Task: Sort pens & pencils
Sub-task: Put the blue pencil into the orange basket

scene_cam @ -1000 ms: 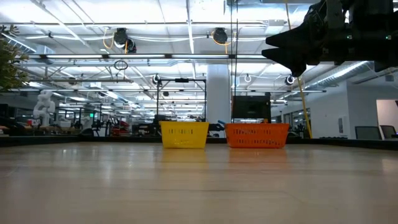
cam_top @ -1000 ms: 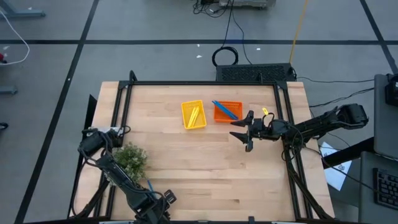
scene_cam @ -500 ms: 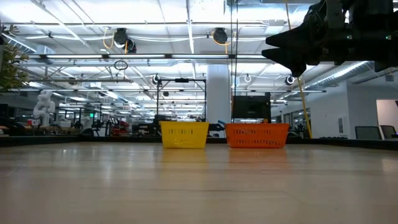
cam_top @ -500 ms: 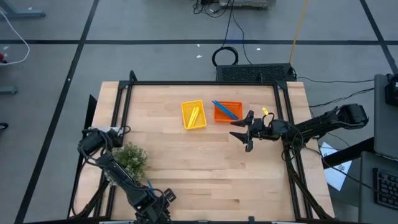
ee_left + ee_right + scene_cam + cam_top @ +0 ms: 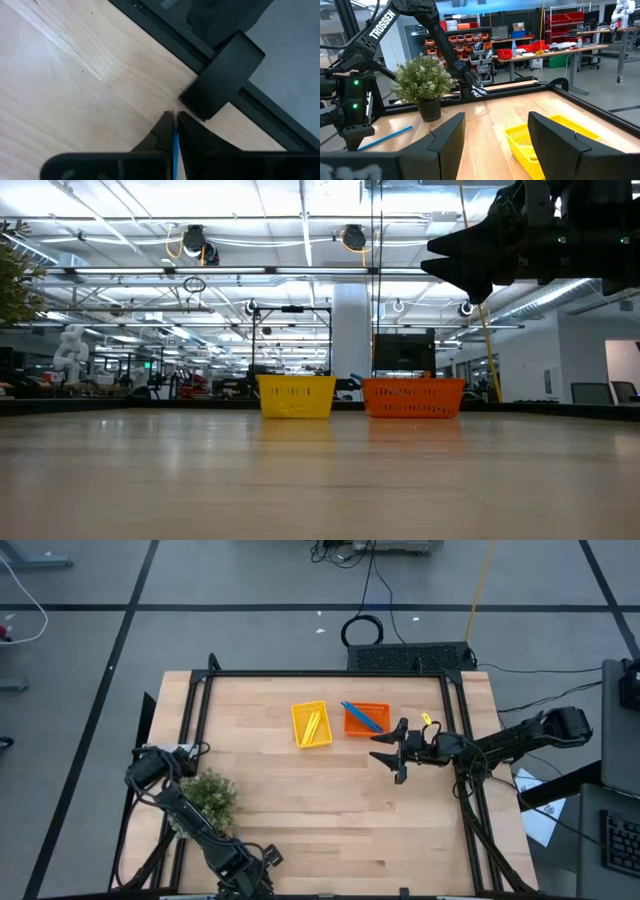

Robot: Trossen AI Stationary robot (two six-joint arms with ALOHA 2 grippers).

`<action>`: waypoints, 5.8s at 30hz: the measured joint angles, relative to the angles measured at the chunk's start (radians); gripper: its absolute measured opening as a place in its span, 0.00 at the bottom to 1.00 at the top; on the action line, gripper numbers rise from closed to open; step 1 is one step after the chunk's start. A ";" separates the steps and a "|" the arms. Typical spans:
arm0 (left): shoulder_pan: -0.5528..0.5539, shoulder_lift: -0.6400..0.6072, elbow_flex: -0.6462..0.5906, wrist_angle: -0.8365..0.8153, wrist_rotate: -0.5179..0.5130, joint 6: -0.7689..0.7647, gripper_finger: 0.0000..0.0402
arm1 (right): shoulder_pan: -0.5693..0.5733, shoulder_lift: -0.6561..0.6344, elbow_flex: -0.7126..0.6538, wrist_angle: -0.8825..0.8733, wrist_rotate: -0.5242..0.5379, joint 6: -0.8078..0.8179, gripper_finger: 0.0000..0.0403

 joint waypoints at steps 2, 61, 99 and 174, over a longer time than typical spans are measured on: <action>0.006 0.000 0.000 0.000 0.002 0.001 0.04 | 0.000 0.000 0.000 -0.003 0.000 0.000 0.51; 0.303 0.007 -0.001 0.086 -0.010 0.042 0.46 | 0.000 0.000 0.000 -0.028 0.000 0.000 0.51; 0.318 0.008 -0.002 -0.015 -0.013 -0.021 0.23 | 0.000 0.000 0.000 -0.039 0.000 0.019 0.51; 0.538 -0.453 -0.003 0.181 -0.230 0.231 0.00 | 0.000 0.000 0.000 -0.051 0.000 0.019 0.51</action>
